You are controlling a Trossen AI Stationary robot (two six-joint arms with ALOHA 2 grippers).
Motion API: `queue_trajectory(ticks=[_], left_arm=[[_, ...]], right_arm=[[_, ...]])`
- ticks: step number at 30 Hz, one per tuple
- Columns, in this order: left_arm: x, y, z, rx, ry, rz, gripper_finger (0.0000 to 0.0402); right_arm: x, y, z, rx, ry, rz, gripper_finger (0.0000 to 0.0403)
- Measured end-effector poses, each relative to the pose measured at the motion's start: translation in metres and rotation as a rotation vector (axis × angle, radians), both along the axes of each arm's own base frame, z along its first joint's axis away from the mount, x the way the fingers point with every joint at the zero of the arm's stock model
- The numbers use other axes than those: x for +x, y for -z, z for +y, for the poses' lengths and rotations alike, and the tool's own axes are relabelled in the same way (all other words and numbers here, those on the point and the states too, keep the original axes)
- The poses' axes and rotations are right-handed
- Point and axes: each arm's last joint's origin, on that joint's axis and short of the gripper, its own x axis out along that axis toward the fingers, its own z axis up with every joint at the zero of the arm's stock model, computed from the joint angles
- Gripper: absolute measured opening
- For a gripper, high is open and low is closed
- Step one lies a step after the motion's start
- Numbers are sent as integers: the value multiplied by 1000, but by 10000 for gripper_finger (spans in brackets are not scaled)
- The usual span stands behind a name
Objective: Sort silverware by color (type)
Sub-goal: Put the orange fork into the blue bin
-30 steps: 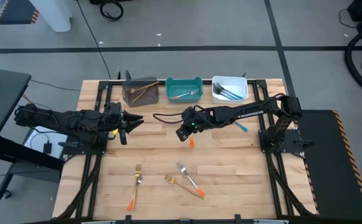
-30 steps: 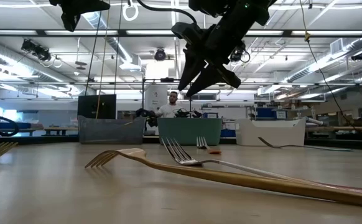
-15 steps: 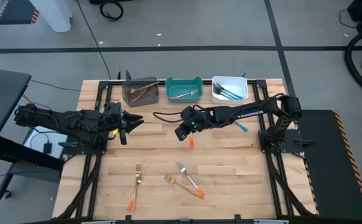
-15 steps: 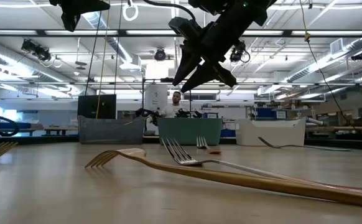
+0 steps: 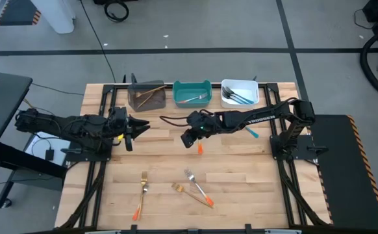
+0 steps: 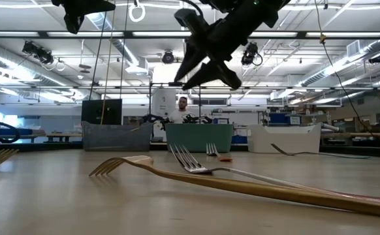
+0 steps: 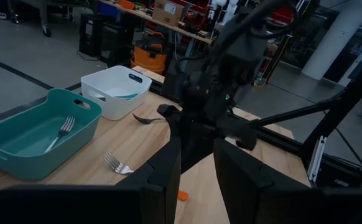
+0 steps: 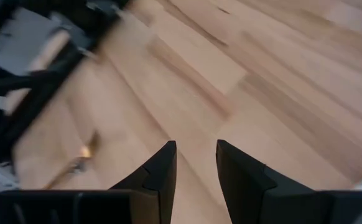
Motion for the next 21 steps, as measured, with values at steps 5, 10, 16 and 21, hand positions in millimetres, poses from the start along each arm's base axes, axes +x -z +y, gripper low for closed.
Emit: queue_trajectory(ticks=[5, 10, 16, 21], left_arm=[[0, 0, 0, -2, 0, -1, 105], [0, -1, 0, -25, -2, -16, 105], [1, -9, 0, -63, -4, -106, 105], [1, -13, 0, -13, 1, -131, 105]], right_arm=[[7, -9, 1, 0, -47, -112, 120], [12, -16, 3, 24, -107, -200, 120], [17, -27, 4, 46, -161, -328, 120], [18, -30, 4, 34, -172, -360, 120]])
